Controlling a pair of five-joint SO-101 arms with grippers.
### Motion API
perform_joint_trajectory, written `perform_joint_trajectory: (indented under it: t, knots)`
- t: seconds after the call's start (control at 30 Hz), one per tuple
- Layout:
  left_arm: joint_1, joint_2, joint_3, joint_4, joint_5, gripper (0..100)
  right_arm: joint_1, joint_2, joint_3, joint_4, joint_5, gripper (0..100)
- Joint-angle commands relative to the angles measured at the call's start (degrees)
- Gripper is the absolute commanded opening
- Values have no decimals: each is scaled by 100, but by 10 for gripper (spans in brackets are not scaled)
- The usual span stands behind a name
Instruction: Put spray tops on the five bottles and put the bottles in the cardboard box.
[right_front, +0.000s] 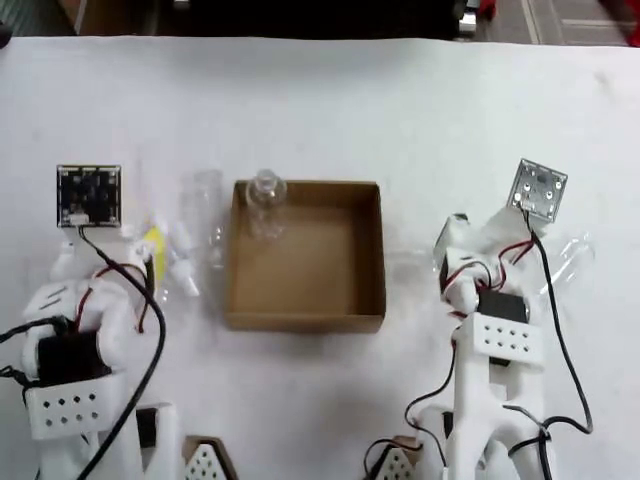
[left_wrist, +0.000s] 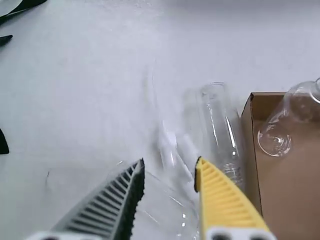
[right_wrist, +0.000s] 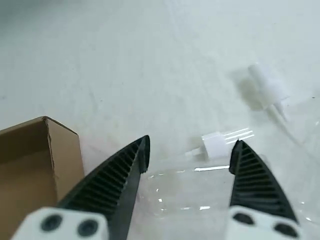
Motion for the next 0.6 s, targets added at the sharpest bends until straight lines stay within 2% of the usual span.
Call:
perform_joint_trajectory:
  t: [0.0,0.23,0.3,0.4,0.57]
  knots:
    - [-22,655,-1011,448,-158,161,40,31,-26,-101,0,233]
    - [-224,3433,-3323,1451,-246,159,31,31,-18,-101,0,233]
    - [-233,3916,-3648,1459,-774,159,31,31,-18,-101,0,233]
    - [-198,4505,-3763,949,-1881,158,31,40,-18,-101,9,233]
    - [-321,5692,-3771,-343,-1934,161,31,40,-18,-110,9,233]
